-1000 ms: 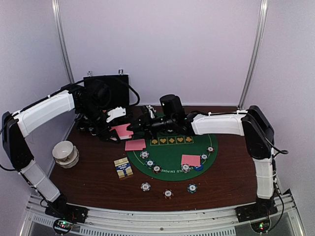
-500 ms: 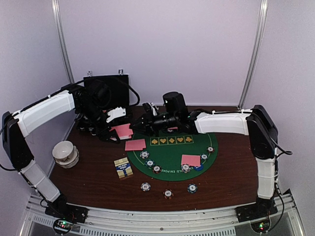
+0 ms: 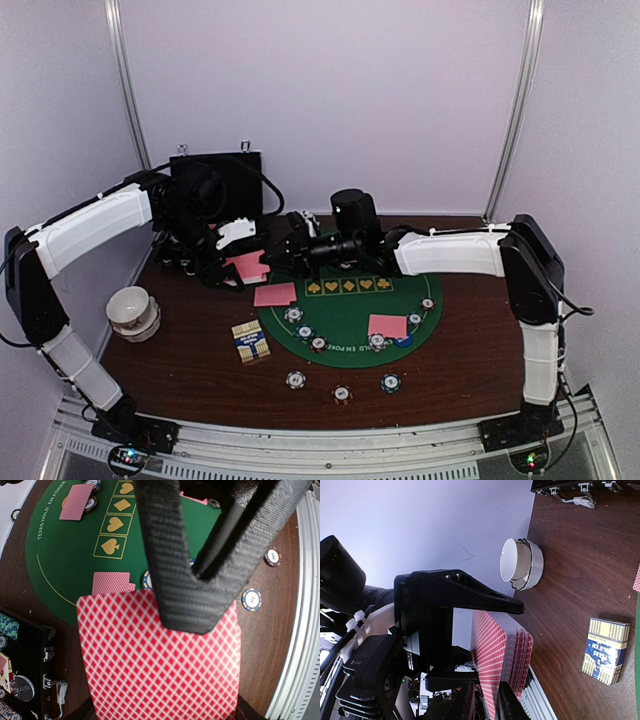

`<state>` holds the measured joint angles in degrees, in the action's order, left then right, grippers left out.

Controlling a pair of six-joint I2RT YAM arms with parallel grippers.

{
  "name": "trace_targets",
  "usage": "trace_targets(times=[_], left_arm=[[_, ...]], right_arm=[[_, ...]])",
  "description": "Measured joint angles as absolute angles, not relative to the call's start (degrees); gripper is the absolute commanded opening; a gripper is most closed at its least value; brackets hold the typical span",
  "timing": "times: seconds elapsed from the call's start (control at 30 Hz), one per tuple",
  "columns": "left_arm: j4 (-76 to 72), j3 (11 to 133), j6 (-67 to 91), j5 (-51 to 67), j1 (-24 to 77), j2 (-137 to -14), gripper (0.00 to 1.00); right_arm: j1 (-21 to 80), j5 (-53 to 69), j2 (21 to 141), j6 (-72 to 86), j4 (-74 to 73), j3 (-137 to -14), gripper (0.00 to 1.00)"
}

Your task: Distribute texas hold em gaming equipment

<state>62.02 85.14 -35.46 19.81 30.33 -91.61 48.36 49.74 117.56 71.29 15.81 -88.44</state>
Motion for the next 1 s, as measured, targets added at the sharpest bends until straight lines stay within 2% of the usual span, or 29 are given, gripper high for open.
trace_targets(times=[0.33, 0.67, 1.0], left_arm=[[62.0, 85.1, -35.5, 19.4, 30.3, -91.6, 0.0], [61.3, 85.1, -35.5, 19.1, 30.3, -91.6, 0.0], [61.6, 85.1, -35.5, 18.2, 30.3, -91.6, 0.0]], right_arm=[[48.1, 50.9, 117.6, 72.0, 16.1, -88.4, 0.0], [44.9, 52.7, 115.7, 70.5, 14.2, -86.2, 0.0], [33.8, 53.2, 110.9, 69.2, 13.5, -83.3, 0.0]])
